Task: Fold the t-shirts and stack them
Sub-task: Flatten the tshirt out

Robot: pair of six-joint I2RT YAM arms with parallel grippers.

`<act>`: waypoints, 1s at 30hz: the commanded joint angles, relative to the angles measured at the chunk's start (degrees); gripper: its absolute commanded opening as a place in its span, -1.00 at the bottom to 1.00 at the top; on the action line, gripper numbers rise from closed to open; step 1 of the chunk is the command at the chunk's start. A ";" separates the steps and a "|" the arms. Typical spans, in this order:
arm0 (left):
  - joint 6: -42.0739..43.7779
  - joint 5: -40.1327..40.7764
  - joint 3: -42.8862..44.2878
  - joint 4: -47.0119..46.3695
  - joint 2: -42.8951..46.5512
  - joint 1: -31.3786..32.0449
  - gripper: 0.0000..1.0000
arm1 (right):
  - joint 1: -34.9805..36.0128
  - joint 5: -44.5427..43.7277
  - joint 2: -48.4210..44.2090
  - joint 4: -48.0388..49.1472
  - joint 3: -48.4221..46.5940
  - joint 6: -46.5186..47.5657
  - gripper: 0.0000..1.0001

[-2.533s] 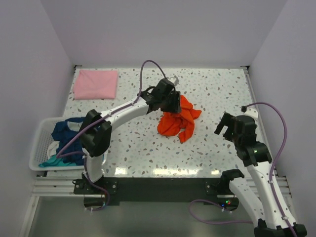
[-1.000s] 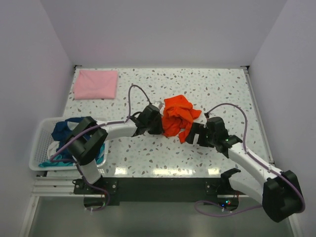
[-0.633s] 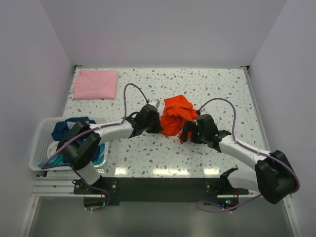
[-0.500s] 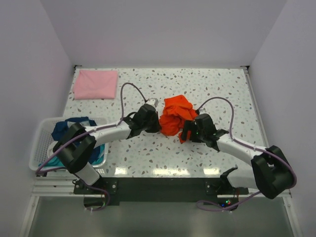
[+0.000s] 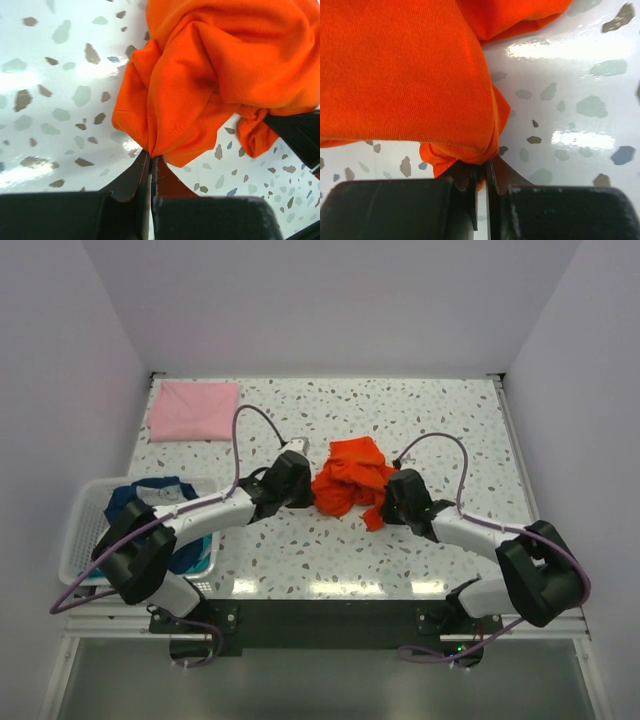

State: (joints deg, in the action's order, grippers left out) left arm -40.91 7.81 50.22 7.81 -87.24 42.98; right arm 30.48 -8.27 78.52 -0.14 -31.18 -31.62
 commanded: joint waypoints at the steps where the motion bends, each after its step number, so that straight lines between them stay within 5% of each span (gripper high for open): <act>1: 0.39 6.77 0.76 4.29 5.32 -1.41 -1.00 | 0.28 -8.83 -4.94 -7.13 -3.88 1.73 -1.00; 9: 3.72 17.40 8.12 10.82 17.43 -3.78 -1.00 | 0.28 -17.30 -24.26 -24.36 -14.69 8.14 -1.00; 19: 12.16 21.80 22.46 10.56 29.93 -3.78 -1.00 | 0.28 -15.37 -31.31 -36.41 -37.09 14.91 -1.00; 30: 16.21 9.69 32.75 9.94 39.69 -3.69 -1.00 | 0.37 5.72 -37.03 -41.86 -56.88 16.15 -1.00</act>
State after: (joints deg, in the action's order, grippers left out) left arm -27.46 20.53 79.31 20.27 -48.90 39.53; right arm 31.11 -8.78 42.96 -39.83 -83.42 -16.71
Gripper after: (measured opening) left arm 0.028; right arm 0.037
